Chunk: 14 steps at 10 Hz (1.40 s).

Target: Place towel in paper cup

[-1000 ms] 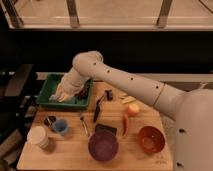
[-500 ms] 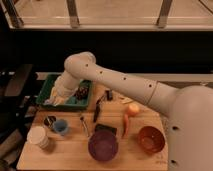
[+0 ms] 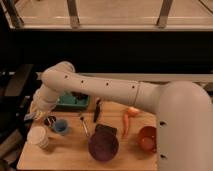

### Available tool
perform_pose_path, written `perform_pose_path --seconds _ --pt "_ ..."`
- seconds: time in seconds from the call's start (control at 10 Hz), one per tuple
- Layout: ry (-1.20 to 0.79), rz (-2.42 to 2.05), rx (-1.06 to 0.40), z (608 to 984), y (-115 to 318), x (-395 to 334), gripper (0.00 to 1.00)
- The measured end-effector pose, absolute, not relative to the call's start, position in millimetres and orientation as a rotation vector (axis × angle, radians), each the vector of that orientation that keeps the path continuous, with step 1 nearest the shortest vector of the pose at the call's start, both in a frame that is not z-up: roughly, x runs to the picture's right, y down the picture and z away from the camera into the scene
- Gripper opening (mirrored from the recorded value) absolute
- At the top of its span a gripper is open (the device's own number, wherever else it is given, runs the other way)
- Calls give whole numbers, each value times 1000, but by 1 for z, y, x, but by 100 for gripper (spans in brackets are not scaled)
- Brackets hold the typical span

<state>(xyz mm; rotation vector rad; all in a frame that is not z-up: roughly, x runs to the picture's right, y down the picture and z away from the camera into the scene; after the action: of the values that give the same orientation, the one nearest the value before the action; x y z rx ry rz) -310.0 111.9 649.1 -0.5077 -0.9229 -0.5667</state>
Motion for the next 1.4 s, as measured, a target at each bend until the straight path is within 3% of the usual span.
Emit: perform_pose_path --seconds 0.5,0.6,1.2,1.4 --pt "-966 -567 -525 661 155 -339 1" --pt "-974 -563 -528 661 161 -342 7" --pt "-1030 -489 -585 678 191 -340 70" --pt "-1022 -463 -601 680 196 -335 80"
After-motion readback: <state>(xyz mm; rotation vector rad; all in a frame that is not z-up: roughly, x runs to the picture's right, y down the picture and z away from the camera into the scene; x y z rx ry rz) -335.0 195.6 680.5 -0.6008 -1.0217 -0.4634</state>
